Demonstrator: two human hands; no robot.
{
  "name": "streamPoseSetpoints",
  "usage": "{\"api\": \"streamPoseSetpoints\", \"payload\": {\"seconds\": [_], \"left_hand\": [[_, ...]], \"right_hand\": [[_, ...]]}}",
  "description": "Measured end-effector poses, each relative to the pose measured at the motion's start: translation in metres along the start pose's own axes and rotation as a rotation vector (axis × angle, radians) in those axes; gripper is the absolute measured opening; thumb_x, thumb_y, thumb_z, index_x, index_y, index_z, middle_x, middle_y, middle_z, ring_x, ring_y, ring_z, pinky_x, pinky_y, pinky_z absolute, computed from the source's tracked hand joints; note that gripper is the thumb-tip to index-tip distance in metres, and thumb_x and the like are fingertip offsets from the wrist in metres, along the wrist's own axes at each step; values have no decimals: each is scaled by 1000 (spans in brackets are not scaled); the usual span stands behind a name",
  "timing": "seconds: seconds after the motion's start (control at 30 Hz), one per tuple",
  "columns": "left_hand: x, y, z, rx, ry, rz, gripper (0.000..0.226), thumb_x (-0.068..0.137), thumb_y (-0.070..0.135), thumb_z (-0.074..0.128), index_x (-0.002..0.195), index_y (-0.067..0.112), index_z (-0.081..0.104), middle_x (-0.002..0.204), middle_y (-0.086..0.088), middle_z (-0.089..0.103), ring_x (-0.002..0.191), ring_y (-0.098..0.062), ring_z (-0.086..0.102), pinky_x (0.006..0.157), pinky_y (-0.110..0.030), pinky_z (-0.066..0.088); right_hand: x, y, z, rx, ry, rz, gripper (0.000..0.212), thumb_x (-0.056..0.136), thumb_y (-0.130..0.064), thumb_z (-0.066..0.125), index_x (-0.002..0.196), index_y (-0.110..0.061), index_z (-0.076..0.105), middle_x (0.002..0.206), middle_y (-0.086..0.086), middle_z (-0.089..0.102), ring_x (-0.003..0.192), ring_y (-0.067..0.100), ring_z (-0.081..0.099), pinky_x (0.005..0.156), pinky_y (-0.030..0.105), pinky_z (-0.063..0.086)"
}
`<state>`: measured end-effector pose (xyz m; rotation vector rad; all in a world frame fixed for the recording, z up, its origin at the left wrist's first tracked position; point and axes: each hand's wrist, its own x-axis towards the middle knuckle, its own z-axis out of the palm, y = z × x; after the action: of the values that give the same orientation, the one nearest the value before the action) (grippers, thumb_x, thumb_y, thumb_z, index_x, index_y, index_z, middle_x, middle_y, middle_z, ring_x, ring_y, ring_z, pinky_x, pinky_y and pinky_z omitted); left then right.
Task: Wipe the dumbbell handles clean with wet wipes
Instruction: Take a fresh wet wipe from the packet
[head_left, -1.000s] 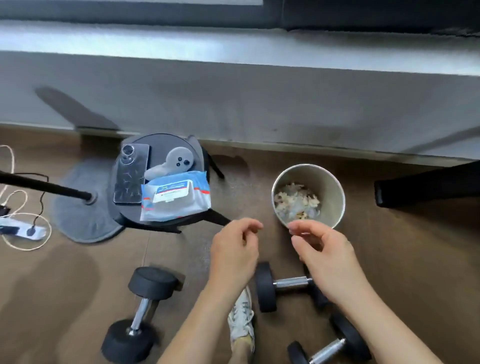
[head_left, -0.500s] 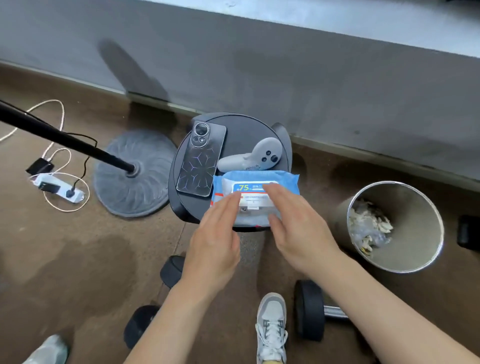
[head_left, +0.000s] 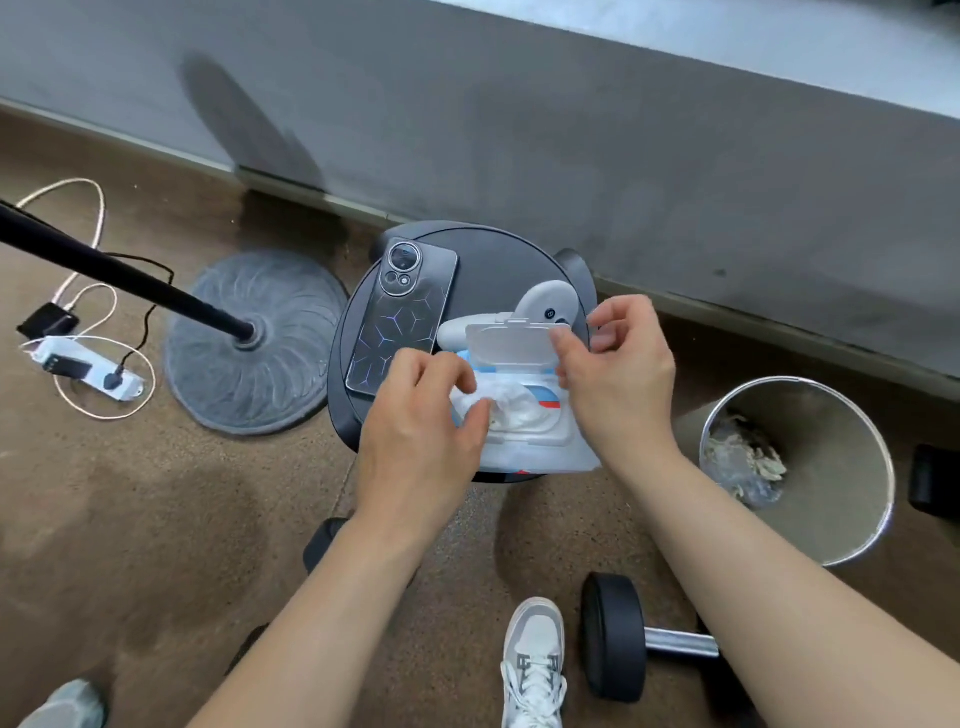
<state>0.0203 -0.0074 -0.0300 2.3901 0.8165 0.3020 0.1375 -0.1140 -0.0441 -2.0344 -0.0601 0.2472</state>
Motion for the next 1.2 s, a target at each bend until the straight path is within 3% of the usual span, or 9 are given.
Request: {"api": "streamPoseSetpoints", "payload": {"seconds": [0.17,0.3,0.4,0.5,0.67,0.8,0.87,1.0,1.2], "left_hand": [[10,1,1,-116,-111,-363,47,75,27,79,119,31,61,99,4,56,78,-6,60,82,-20,40],[17,-2,-3,-52,-201,-321,36,78,6,71,111,20,71,88,4,63,83,-18,64,88,-33,49],[20,-6,-4,102,-242,-161,40,79,6,69,114,25,71,95,2,49,86,-19,54,80,-28,40],[25,-9,-6,89,-156,-131,16,83,9,68,89,23,75,88,3,50,84,-22,55,75,-30,39],[31,-1,-21,-289,-117,-300,26,91,2,57,78,24,59,76,5,68,70,-13,61,76,-38,53],[34,25,-50,-1025,47,-619,25,98,-1,45,84,17,53,59,2,62,54,-19,65,61,-35,57],[35,35,-67,-1215,55,-679,22,99,2,43,86,18,50,56,1,52,41,-12,51,47,-26,53],[20,36,-69,-904,-61,-623,23,99,6,46,85,23,55,61,-2,46,43,-8,38,38,-13,28],[-7,45,-45,-745,-142,-569,29,95,-5,47,88,18,62,59,3,57,54,-12,45,48,-21,35]], "right_hand": [[-14,4,-5,-157,-205,-237,8,81,-19,70,84,-17,63,82,-2,65,78,16,62,74,39,52],[-28,21,-14,-380,-395,-490,50,73,-23,73,121,-20,61,118,-1,58,104,21,59,84,36,53],[-26,21,-21,-416,-359,-438,88,68,-18,82,139,-32,33,125,-3,34,97,19,52,76,32,49],[-18,17,-19,-484,-322,-441,108,61,-20,87,147,-30,22,128,-1,29,94,20,49,74,28,43],[-21,28,-14,-549,-332,-558,62,62,-19,87,118,-15,61,108,7,57,91,32,54,70,39,53],[-24,33,-13,-598,-316,-591,36,71,-23,75,104,-13,64,100,10,56,88,33,55,62,36,51],[-26,31,-13,-672,-331,-635,39,75,-30,61,109,-13,66,103,12,58,90,35,57,68,37,54],[-42,36,-16,-916,-454,-704,55,85,-47,46,130,-18,58,126,23,55,114,40,53,84,44,52],[-52,27,-17,-989,-582,-544,77,65,-42,80,135,-23,54,141,21,48,130,35,46,92,54,40]]}}
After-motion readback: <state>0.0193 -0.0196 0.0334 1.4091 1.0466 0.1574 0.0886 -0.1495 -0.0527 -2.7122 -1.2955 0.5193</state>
